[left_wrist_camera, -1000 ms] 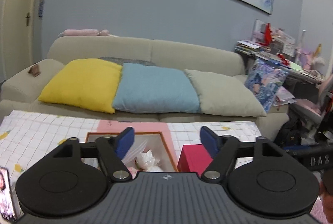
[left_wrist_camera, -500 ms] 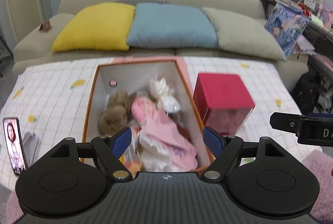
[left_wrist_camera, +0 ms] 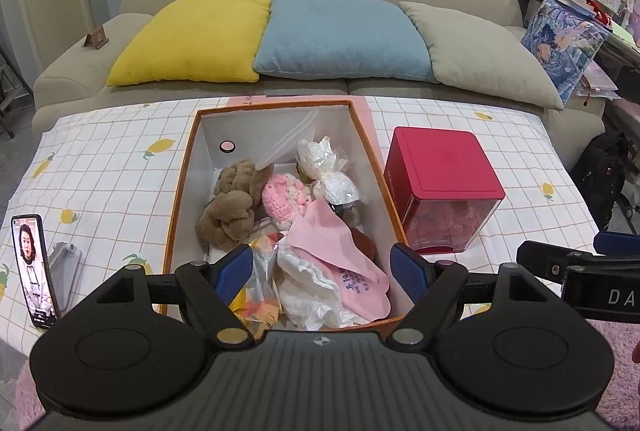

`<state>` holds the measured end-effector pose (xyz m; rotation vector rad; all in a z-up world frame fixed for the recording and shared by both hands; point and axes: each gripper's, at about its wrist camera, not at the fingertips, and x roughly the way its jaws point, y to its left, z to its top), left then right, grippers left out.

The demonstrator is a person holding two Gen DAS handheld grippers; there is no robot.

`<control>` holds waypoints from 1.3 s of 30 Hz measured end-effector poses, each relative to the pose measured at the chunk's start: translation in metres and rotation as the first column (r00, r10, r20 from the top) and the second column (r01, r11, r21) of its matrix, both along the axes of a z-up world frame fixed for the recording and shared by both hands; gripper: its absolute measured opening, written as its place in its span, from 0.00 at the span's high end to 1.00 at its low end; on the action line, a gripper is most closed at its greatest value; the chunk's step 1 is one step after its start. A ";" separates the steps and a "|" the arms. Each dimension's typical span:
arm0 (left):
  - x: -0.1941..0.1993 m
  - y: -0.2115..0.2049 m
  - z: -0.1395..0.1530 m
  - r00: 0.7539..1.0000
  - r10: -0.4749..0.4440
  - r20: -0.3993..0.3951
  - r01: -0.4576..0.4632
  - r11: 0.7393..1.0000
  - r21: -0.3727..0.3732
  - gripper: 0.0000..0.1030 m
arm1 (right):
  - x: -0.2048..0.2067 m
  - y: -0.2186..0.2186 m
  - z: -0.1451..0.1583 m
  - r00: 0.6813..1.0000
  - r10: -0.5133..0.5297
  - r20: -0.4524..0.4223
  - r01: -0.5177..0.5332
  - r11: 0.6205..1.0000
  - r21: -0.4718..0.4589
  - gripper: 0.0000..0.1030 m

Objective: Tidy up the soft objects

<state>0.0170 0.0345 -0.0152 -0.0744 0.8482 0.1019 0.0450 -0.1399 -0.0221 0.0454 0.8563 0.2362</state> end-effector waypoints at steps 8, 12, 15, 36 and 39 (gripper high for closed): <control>0.001 0.001 0.000 1.000 -0.001 0.002 0.001 1.000 0.003 0.11 | 0.000 0.000 0.000 1.000 -0.005 -0.005 0.005 1.000 -0.007 0.03; 0.002 0.002 0.001 1.000 0.005 0.008 -0.005 1.000 0.003 0.11 | -0.001 0.001 0.002 1.000 -0.002 0.002 0.002 1.000 -0.012 0.03; 0.003 0.002 0.001 1.000 0.001 0.010 -0.001 1.000 0.007 0.11 | -0.001 0.001 0.003 1.000 -0.001 0.007 0.001 1.000 -0.013 0.03; 0.002 0.002 0.001 1.000 -0.011 0.013 0.011 1.000 0.018 0.12 | -0.003 0.005 0.004 1.000 0.005 0.010 -0.005 1.000 -0.028 0.03; 0.002 0.002 0.001 1.000 -0.011 0.013 0.011 1.000 0.019 0.13 | -0.003 0.005 0.005 1.000 0.003 0.012 -0.002 1.000 -0.028 0.03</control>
